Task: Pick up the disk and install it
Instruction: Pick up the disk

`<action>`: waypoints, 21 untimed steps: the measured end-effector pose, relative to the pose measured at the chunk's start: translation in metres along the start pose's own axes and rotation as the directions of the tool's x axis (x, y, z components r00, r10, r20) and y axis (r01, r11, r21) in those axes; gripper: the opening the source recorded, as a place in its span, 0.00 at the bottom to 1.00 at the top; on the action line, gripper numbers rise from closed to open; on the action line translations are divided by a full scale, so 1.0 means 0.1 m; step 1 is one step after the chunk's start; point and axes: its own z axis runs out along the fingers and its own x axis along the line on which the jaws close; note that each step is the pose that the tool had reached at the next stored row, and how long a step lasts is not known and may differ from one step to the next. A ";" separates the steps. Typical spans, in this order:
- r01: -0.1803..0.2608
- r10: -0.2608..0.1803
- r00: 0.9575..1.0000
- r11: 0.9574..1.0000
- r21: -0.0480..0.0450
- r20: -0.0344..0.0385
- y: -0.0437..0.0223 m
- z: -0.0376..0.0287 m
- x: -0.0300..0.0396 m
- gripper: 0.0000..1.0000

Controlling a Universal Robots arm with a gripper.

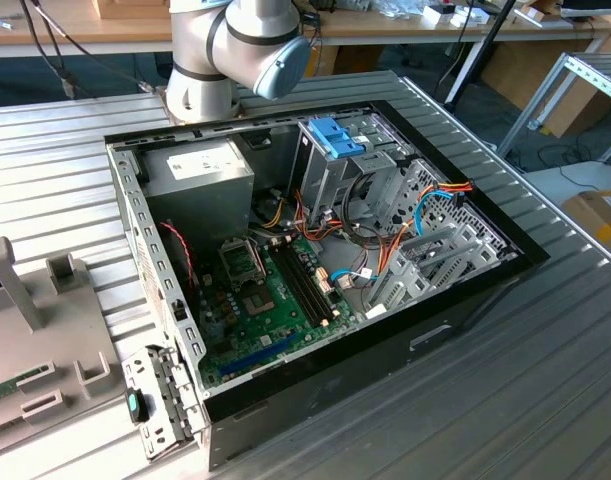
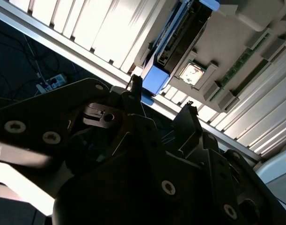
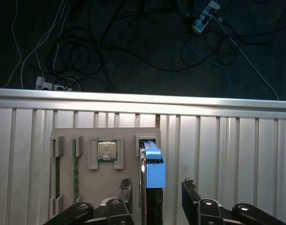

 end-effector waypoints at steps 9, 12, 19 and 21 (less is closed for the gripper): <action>0.000 0.000 1.000 1.000 0.000 0.000 -0.007 0.175 0.004 0.54; 0.000 0.000 1.000 1.000 0.000 0.000 -0.009 0.225 0.006 0.54; 0.000 0.000 1.000 1.000 0.000 0.000 -0.016 0.390 0.010 0.54; 0.000 0.000 1.000 1.000 0.000 0.000 -0.017 0.427 0.011 0.54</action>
